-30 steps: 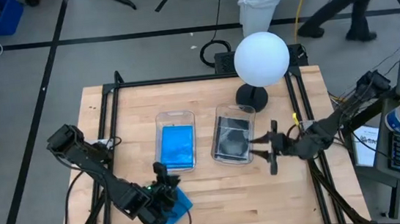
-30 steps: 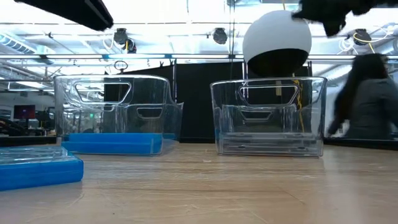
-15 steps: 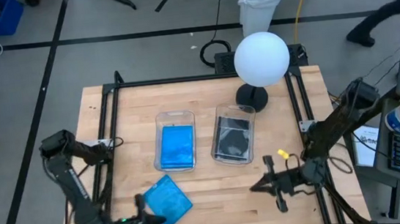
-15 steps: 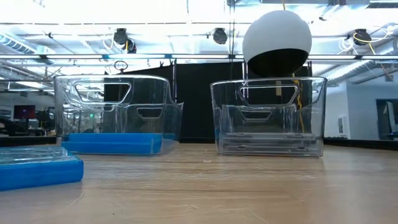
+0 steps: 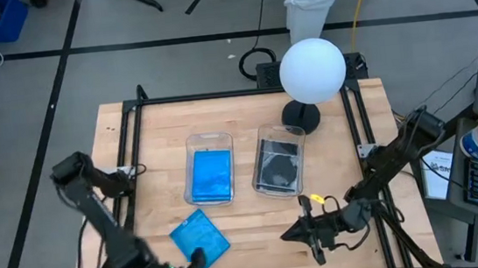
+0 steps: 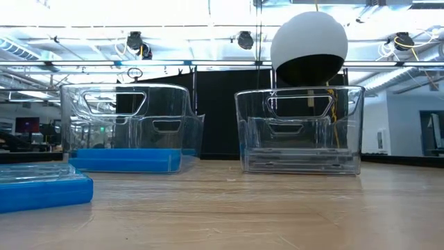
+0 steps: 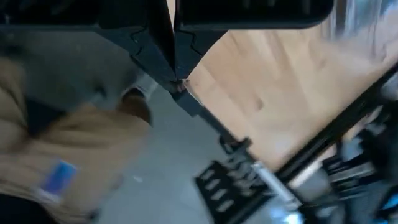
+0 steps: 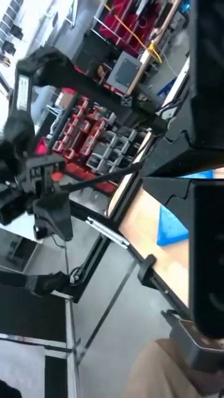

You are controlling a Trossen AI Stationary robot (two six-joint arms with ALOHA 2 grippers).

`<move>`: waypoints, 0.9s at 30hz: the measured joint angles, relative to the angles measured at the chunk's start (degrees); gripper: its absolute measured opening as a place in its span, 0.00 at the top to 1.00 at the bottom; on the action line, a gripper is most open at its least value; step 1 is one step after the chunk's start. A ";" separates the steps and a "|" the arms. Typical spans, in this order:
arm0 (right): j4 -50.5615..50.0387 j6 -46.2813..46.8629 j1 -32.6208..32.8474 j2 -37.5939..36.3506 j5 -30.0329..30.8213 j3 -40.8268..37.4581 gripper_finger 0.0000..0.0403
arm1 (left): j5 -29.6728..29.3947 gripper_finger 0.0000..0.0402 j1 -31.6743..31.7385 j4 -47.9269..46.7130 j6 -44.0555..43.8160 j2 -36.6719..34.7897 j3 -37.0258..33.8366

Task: Pick & place jewel cases by type
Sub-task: Put the blue CD case into the left transparent bin

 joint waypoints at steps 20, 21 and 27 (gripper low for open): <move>-21.42 0.21 -3.58 -41.46 -6.33 -10.48 1.00 | 6.74 1.00 7.73 9.01 16.50 -52.61 -24.96; -20.49 0.54 -4.50 -43.58 -8.44 -12.24 1.00 | 7.89 0.99 8.02 13.39 16.73 -54.82 -28.98; -15.57 2.11 -9.38 -51.77 -13.50 -20.67 1.00 | 10.60 1.00 8.61 20.82 9.70 -61.65 -45.45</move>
